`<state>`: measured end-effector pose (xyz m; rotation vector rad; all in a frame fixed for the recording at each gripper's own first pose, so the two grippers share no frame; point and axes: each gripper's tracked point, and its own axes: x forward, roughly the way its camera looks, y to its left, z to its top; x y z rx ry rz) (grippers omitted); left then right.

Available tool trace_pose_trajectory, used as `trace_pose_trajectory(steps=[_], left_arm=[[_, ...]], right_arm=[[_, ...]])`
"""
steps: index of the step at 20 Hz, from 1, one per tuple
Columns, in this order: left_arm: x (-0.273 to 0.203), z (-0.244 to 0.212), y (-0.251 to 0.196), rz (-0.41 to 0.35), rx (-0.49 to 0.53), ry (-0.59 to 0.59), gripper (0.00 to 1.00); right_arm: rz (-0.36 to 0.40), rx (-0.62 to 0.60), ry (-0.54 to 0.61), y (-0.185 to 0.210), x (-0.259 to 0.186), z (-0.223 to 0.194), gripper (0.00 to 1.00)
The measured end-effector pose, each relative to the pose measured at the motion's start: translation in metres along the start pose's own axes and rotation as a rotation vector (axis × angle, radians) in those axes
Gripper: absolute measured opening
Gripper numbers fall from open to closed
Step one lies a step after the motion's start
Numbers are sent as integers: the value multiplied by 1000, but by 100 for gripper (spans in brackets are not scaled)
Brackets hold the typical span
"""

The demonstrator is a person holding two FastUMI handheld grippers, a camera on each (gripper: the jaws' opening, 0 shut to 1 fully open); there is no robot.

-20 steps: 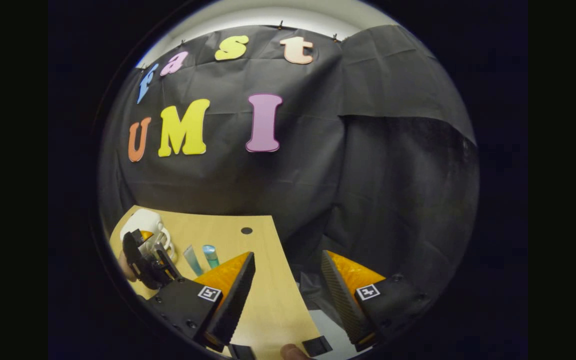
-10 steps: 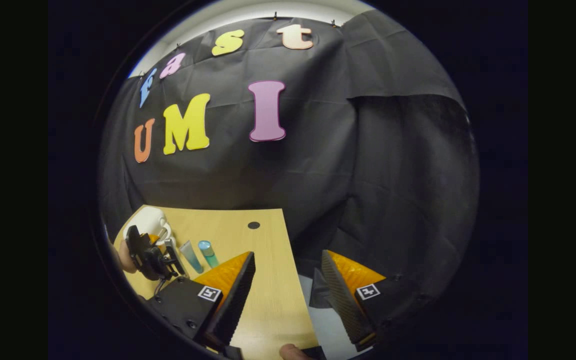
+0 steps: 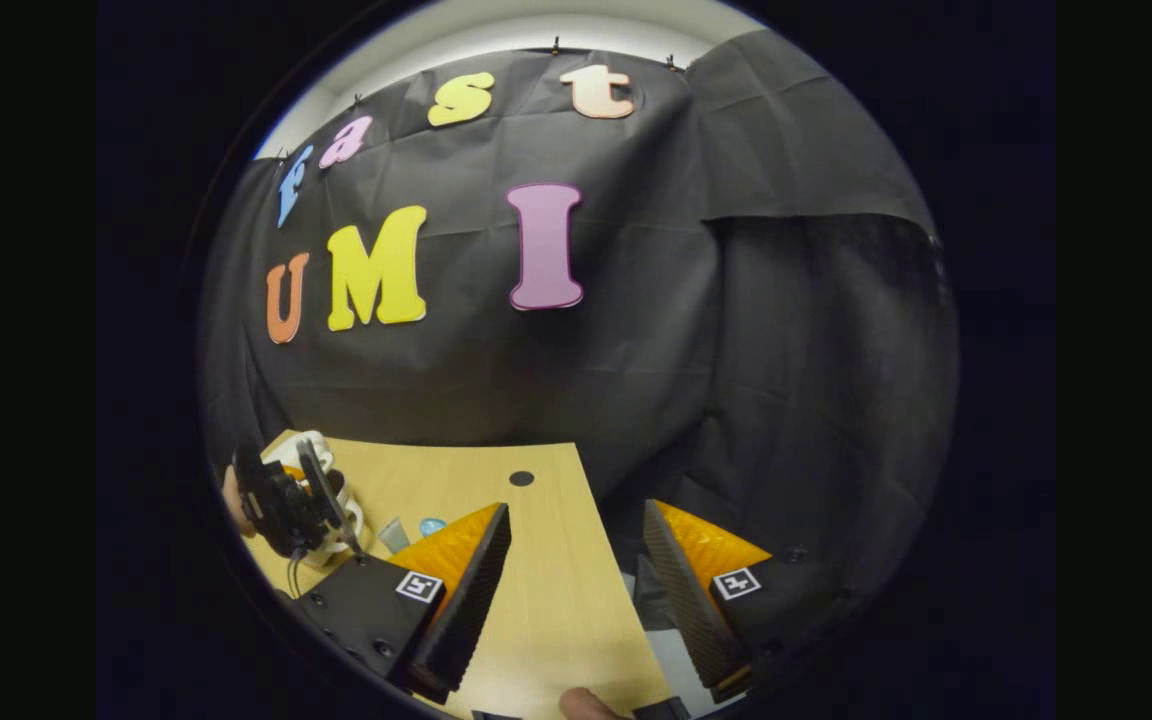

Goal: First open the suitcase, pack the skin care products into it, and then close the suitcase.

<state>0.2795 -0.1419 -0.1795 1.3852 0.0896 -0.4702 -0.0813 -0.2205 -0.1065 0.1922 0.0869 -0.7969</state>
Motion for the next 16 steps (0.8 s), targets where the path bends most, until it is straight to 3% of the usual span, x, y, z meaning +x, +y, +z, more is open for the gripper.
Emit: trace_pose_trajectory(steps=[8,11,16], left_arm=[[-19,-59,119,63,-281,-70,3],[-17,-95,149,53,-411,-87,3],[-5,-164,187,50,-545,-88,2]], right_arm=[[-34,-2,4,68,0,6,79],[-42,-3,7,94,-1,10,79],[-62,9,5,132,0,17,79]])
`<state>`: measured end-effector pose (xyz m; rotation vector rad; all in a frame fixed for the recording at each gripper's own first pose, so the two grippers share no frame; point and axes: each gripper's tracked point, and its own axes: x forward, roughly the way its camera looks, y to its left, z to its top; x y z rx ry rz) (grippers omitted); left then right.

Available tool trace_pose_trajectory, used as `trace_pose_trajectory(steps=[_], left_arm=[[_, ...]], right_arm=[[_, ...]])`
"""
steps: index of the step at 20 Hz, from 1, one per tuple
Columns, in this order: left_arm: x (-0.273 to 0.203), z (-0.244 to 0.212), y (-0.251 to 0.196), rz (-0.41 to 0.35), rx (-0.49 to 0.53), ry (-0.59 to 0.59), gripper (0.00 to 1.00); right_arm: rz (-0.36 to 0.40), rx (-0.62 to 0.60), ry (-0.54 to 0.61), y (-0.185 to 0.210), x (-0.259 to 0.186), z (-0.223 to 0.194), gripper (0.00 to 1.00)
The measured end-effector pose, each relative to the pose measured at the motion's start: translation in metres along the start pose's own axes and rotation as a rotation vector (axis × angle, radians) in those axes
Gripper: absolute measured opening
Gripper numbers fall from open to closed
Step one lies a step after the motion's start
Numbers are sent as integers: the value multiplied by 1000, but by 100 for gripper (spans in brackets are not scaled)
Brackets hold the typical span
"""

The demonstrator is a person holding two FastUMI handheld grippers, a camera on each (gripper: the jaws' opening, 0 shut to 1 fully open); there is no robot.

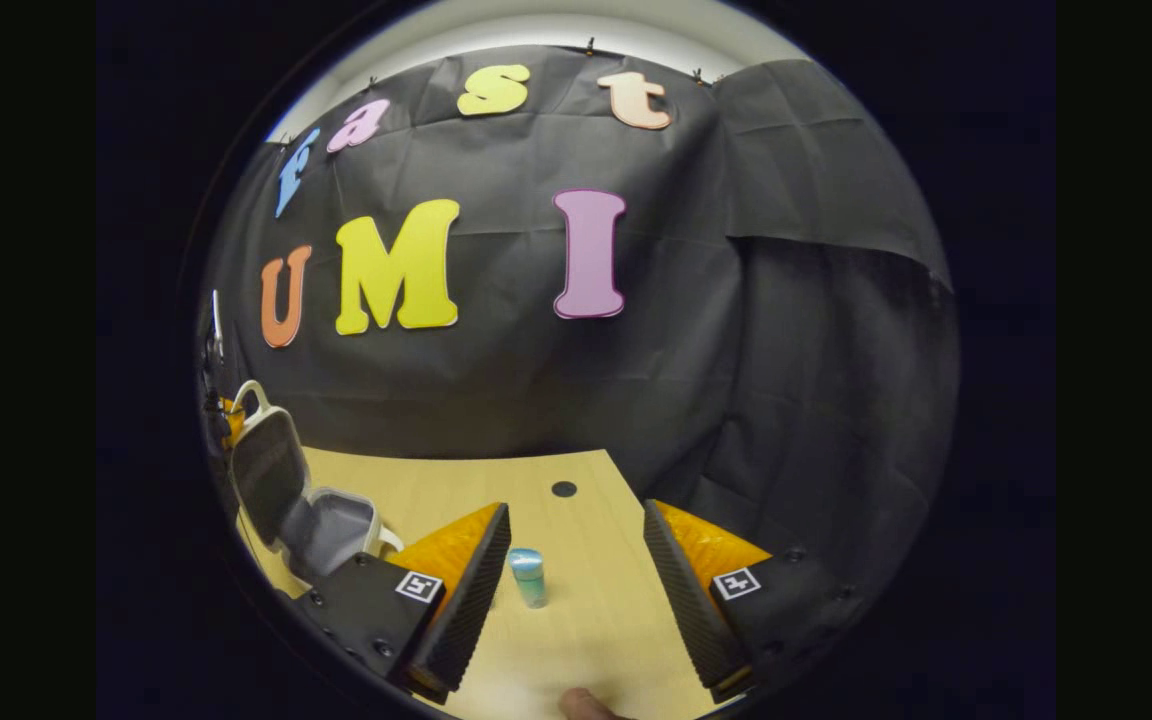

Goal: First open the suitcase, pack the skin care products into it, and then close the suitcase.

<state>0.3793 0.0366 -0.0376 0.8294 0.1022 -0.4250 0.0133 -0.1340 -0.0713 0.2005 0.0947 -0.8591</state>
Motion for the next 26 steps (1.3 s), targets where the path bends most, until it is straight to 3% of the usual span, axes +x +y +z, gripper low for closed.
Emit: trace_pose_trajectory(steps=[5,8,17,21,26], left_arm=[[17,-40,45,-45,31,-54,3],[35,-80,72,-50,73,-10,3],[55,-182,89,-24,-105,166,3],[65,-230,78,-62,-202,244,3],[72,-281,52,-153,-400,322,4]], right_arm=[[-46,-3,-1,17,-9,1,79],[-75,-19,6,18,-17,-1,79],[-135,-50,40,21,-31,-11,79],[-138,-66,60,28,-31,-16,79],[-128,-93,83,38,-34,-23,80]])
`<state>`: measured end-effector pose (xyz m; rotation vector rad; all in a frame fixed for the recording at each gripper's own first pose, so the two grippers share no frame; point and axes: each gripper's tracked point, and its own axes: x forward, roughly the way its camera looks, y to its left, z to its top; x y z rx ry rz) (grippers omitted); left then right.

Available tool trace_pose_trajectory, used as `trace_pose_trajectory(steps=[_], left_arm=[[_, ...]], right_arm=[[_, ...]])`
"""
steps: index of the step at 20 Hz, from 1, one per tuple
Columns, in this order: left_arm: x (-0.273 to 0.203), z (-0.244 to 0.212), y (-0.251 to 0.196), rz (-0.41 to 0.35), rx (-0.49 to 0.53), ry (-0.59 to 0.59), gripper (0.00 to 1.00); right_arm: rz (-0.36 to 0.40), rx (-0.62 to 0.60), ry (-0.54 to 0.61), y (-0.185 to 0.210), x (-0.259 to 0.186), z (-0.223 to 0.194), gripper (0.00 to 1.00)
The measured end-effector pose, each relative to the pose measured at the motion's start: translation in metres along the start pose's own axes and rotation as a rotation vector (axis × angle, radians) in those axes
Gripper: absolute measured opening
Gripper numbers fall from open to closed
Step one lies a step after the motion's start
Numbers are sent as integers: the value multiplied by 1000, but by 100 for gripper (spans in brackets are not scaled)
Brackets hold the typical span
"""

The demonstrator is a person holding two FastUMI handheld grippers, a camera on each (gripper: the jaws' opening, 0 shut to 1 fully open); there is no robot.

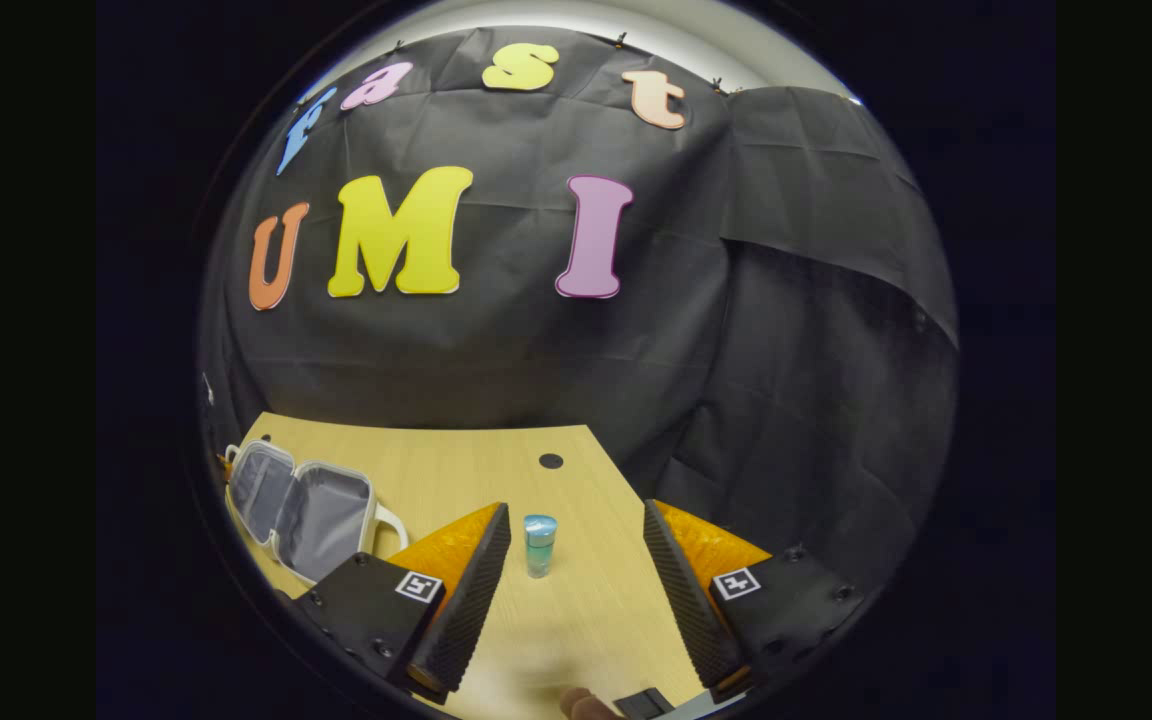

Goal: First open the suitcase, pack the skin care products into it, and then close the suitcase.

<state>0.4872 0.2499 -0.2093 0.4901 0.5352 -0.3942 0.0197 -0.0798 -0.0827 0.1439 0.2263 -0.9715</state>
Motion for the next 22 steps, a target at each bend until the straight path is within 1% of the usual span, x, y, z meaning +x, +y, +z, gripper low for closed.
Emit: trace_pose_trajectory(steps=[4,6,8,9,10,12,14,15,18,22], left_arm=[[10,-14,1,-20,-91,8,6],[11,-18,2,-28,-119,7,8],[12,-25,17,32,-126,18,12],[10,-27,22,54,-132,22,39],[5,-24,23,69,-151,16,45],[-8,-18,29,123,-178,5,59],[-26,-10,14,110,-202,0,86],[-38,-3,3,106,-200,-2,98],[-70,20,-36,91,-156,-36,98],[-105,47,-116,38,-136,-66,98]], right_arm=[[8,-25,20,0,-3,-7,79],[-1,-64,19,-3,-5,-12,80],[16,-79,9,-4,-9,-11,80],[25,-80,5,-5,-10,-11,80],[37,-83,0,-7,-11,-13,80],[54,-85,1,-14,-10,-19,80],[88,-78,-8,-21,-9,-20,80],[107,-83,-17,-23,-10,-21,79],[176,-105,-41,-34,-5,-24,80],[265,-127,-55,-53,8,-25,79]])
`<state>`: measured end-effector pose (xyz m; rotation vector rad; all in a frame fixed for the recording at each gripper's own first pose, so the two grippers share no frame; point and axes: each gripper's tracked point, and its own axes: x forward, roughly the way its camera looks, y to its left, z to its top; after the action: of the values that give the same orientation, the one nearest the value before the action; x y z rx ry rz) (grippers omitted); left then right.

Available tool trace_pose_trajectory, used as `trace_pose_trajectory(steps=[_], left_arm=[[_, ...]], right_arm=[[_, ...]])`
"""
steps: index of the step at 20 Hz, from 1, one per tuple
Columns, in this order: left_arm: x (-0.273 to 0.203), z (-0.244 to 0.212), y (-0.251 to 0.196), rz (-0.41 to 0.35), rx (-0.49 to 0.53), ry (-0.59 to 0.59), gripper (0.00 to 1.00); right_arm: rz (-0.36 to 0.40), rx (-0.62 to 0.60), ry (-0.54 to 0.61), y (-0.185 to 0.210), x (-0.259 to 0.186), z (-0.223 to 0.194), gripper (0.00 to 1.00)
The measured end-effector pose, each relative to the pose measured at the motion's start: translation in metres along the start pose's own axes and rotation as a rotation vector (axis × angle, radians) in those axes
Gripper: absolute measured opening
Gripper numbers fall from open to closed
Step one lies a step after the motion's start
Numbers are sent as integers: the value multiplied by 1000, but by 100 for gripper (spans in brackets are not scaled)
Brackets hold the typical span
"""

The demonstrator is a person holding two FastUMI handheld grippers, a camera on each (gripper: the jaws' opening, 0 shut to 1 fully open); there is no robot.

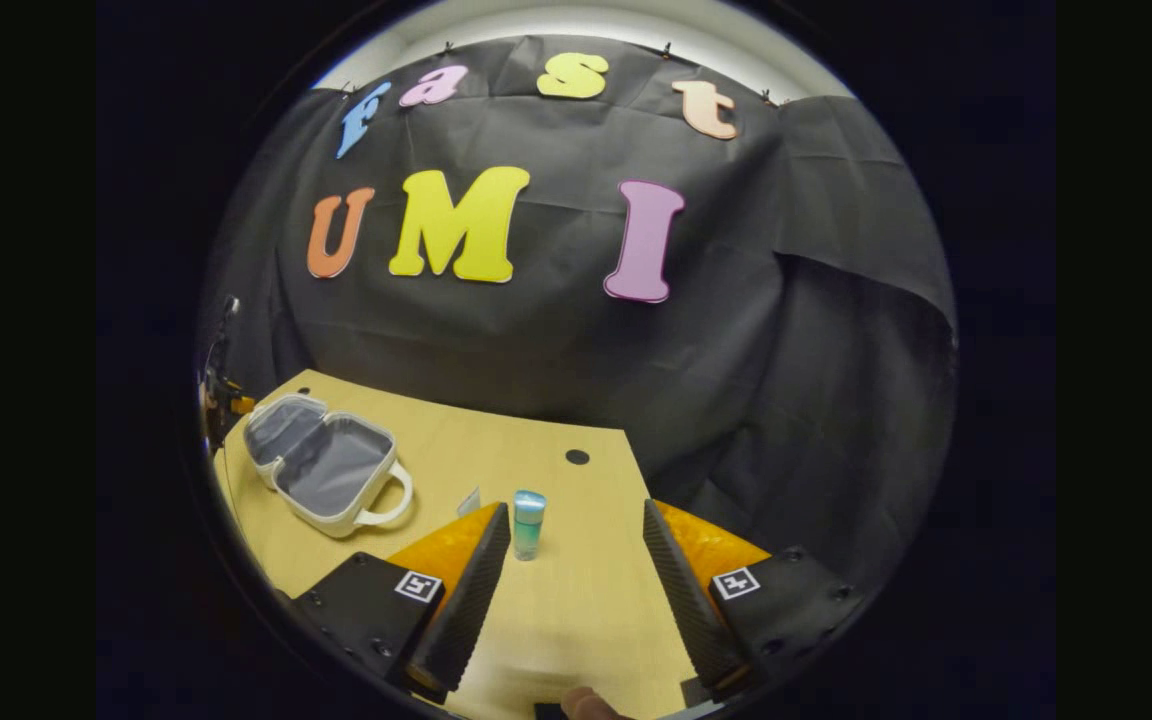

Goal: First open the suitcase, pack the skin care products into it, and then close the suitcase.

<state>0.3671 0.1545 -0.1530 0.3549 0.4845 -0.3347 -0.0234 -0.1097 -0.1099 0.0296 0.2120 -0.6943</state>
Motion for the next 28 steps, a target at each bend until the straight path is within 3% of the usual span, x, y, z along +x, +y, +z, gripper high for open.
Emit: trace_pose_trajectory(steps=[6,18,22,28], left_arm=[[-29,27,-140,-121,8,-53,98],[-49,23,-408,-493,110,-27,98],[-35,11,-472,-578,146,-7,99],[-5,-20,-533,-639,172,43,99]], right_arm=[[64,33,17,-33,17,-11,80],[102,35,107,-64,39,-45,79],[105,26,142,-67,45,-55,79],[110,-18,213,-77,57,-79,79]])
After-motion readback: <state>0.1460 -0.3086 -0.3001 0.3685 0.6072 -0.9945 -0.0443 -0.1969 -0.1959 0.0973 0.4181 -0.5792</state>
